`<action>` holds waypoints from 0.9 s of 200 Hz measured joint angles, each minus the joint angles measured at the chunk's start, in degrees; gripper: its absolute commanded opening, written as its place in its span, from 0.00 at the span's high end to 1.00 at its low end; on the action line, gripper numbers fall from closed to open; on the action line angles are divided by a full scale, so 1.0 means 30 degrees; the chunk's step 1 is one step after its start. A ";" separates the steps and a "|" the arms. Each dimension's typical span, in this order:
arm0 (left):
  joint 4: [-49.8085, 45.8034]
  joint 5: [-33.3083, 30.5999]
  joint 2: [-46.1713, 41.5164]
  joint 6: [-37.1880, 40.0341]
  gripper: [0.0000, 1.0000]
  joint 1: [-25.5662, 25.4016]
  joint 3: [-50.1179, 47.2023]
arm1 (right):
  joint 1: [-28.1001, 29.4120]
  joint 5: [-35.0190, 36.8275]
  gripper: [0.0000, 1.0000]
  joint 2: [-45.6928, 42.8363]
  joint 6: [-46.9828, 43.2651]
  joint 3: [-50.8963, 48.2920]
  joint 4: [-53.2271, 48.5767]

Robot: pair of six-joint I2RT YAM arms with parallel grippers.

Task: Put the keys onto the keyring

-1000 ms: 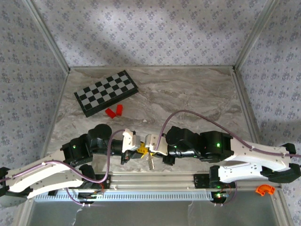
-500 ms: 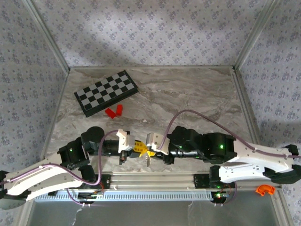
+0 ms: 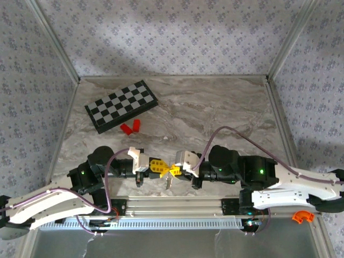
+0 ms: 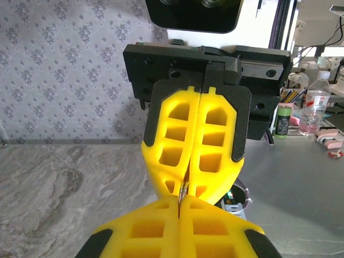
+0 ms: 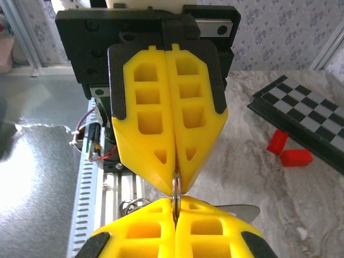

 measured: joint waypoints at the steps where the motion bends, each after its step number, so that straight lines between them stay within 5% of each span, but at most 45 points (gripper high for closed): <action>1: 0.0036 0.0000 0.0007 -0.0007 1.00 0.0000 -0.0015 | 0.0000 0.0000 1.00 -0.0007 -0.0007 0.0000 0.0000; 106: -0.4051 -0.0831 0.1603 0.1581 0.80 0.0000 0.1770 | -0.0160 0.0306 1.00 0.2200 0.0124 0.2688 -0.4554; 153: -0.4838 -0.0816 0.1938 0.1974 1.00 -0.0087 0.1807 | -0.0328 0.0146 1.00 0.3155 0.0117 0.3650 -0.6433; 180: -0.4962 -0.0809 0.1945 0.2018 1.00 -0.0095 0.1836 | -0.0372 0.0022 1.00 0.3235 0.0117 0.3701 -0.6528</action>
